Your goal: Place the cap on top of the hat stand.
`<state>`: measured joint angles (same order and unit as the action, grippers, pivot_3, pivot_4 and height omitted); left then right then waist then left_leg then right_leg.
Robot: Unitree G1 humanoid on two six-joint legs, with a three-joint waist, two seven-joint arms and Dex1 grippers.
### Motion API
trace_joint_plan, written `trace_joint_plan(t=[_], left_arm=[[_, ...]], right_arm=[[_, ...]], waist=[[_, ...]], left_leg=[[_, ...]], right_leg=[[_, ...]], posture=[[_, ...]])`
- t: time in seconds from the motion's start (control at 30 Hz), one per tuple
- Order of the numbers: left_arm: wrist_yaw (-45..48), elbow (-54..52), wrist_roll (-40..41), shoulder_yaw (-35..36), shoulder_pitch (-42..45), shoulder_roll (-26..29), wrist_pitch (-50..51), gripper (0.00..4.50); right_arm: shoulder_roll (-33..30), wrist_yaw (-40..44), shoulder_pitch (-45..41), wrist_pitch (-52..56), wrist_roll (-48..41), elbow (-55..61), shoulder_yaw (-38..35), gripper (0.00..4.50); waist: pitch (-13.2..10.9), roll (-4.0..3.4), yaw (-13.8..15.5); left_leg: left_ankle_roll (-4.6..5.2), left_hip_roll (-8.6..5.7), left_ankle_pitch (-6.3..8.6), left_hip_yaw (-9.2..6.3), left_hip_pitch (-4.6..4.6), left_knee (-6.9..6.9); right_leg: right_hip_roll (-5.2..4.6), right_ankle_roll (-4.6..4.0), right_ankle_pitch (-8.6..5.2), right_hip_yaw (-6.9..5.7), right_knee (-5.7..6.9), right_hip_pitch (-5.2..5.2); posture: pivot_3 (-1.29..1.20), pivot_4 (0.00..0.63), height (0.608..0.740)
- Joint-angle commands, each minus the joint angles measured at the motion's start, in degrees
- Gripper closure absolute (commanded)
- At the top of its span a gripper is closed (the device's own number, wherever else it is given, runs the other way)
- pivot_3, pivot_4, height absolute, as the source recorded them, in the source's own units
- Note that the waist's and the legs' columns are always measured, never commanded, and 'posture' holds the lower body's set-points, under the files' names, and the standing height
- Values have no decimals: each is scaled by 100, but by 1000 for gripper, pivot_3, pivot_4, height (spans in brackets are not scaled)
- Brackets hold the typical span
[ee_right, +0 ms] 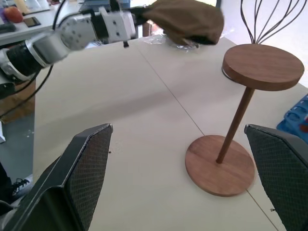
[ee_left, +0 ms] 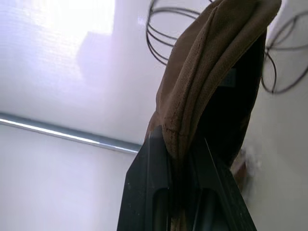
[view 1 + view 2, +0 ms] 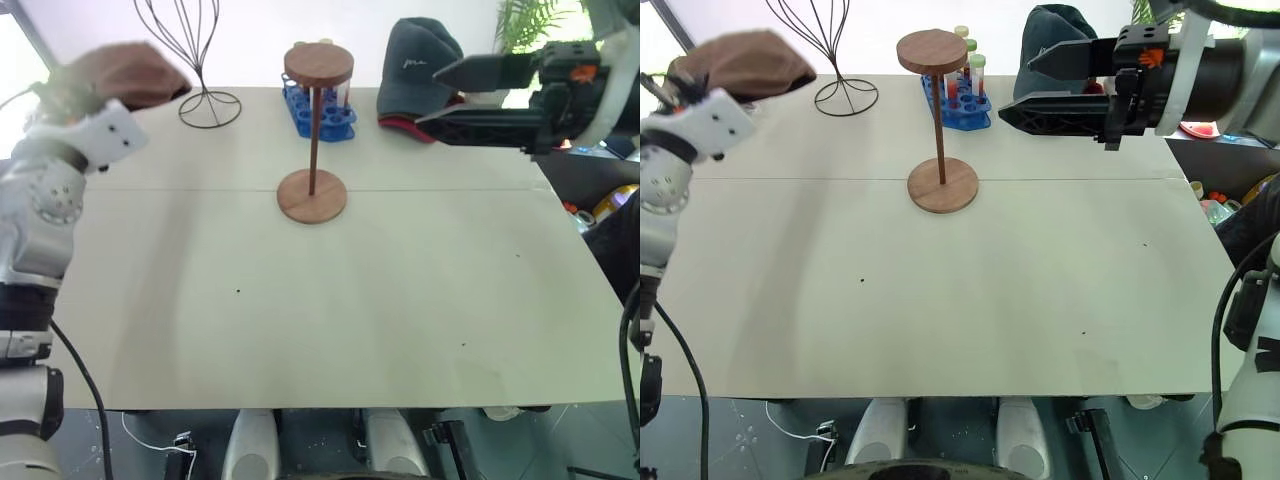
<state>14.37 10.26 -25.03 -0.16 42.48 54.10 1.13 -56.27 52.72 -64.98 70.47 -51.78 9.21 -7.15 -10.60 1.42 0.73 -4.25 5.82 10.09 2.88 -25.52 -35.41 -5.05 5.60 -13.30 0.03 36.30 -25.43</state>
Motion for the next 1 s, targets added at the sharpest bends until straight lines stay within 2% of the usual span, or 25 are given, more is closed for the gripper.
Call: trace_joint_plan(t=[0.03, 0.17, 0.3, 0.4, 0.63, 1.0], left_arm=[[671, -855, 391, 136, 484, 111, -117, 4388], [1023, -1257, 508, -57, 1146, -165, -115, 4388], [1302, -1574, 501, -362, 1795, -704, 151, 4388], [1425, -1798, 426, -503, 1938, -1004, 219, 4388], [2038, -2586, 471, -601, 1512, -1056, 501, 4388], [2539, -3061, 479, -739, 946, -1152, 723, 4388]], right_arm=[[-127, 112, -31, -218, 140, -45, -57, 0], [-125, 209, -64, -331, 274, -141, 12, 0], [-129, 266, -122, -404, 379, -219, 63, 0], [-132, 302, -151, -431, 437, -243, 83, 0], [-204, 320, -213, -431, 548, -305, 58, 0], [-79, 235, -273, -414, 527, -314, 25, 0]], waist=[[0, 0, -1], [0, -1, -4], [0, -1, 0], [0, -1, 0], [-1, -4, -27], [-2, -4, -2]], left_leg=[[0, 0, 0, -1, 0, 0], [1, 1, -1, 0, 3, 2], [2, 0, -1, -1, 1, -9], [2, 0, 0, -1, -2, -20], [4, 1, 0, -2, 2, -21], [5, 0, 0, -3, -5, -39]], right_leg=[[1, 10, 6, 0, 0, 0], [4, 18, 9, 0, 2, -1], [4, 21, 11, 1, 4, 2], [4, 25, 12, 2, 4, 6], [7, 29, 13, 7, 11, 3], [6, 28, 13, 10, 11, 7]], posture=[[0, 150, 728], [0, 150, 728], [0, 150, 728], [0, 150, 728], [0, 150, 728], [0, 150, 728]])
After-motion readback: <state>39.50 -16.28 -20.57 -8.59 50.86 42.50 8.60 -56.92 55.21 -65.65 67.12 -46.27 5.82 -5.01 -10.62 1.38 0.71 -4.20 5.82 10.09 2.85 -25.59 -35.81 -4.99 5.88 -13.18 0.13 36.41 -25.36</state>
